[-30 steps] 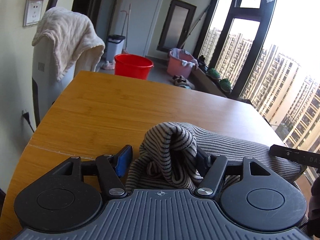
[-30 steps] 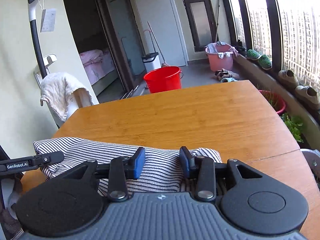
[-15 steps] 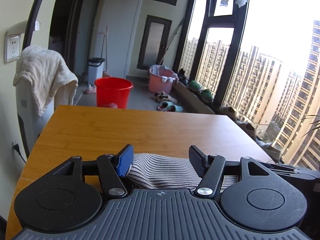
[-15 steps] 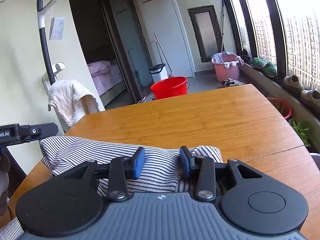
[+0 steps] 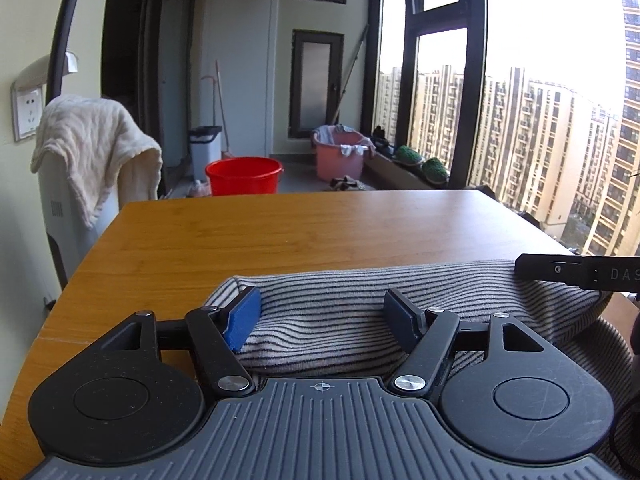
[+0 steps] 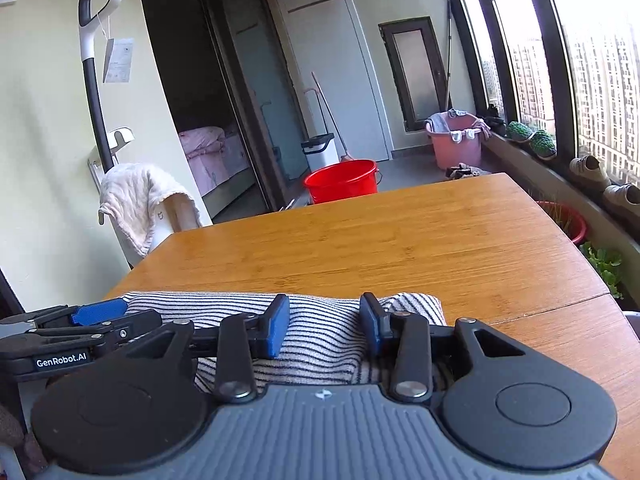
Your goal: Fold clothes
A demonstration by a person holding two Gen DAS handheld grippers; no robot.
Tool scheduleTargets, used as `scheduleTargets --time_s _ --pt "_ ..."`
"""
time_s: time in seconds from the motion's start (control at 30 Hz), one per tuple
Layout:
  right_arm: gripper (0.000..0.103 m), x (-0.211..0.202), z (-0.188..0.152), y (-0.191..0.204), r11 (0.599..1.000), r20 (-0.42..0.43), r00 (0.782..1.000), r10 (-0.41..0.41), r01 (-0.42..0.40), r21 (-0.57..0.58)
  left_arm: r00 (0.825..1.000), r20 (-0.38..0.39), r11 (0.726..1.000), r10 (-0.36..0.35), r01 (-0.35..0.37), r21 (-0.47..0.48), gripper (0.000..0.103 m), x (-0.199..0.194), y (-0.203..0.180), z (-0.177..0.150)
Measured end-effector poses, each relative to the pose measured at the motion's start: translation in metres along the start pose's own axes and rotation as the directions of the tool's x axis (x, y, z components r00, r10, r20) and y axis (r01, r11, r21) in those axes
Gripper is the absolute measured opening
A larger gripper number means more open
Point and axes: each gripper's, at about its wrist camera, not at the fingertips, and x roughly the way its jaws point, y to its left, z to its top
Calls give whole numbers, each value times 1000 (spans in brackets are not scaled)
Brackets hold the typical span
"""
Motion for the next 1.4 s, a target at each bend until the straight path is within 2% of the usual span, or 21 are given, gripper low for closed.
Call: scheduleTargets --time_s 0.1,0.27,0.4,0.7,0.77,0.83,0.93,0.97,1.03,1.17,1.4 --pt "50 2 0 6 999 -6 1000 -1 1 -35 1000 4 1000 -3 3 -5 75 -1 1 -1" --pt "58 7 0 16 997 -16 1000 -9 7 -80 1000 8 999 -21 21 -29 78 -2 7 -2" --pt "58 5 0 14 998 -8 1000 -2 1 -67 1000 3 1000 -25 25 -16 81 1 5 0" --pt "57 2 -1 13 998 13 1000 16 -15 -56 1000 10 1000 -16 16 -19 82 -2 4 -2" --pt "52 -8 -1 11 999 45 999 5 -4 -36 1000 2 1000 -9 9 -2 85 -1 1 -2" --pt "52 -21 -1 10 1000 62 998 -5 7 -30 1000 0 1000 -12 12 5 90 0 0 -2" --pt "48 -25 -1 10 997 -24 1000 -11 10 -75 1000 -4 1000 -16 16 17 91 0 -1 -1" --pt "42 -22 -2 11 993 -53 998 -34 28 -119 1000 -4 1000 -17 17 16 91 0 -1 -2" --pt "41 -16 -3 12 984 -72 996 -61 48 -174 1000 -3 1000 -22 22 14 92 0 0 -2" --pt "41 0 4 14 973 -57 994 -92 78 -216 999 -6 999 -41 41 3 93 1 2 -1" --pt "57 28 19 3 979 -64 993 -102 88 -185 998 -34 996 -46 48 79 99 19 -4 6"
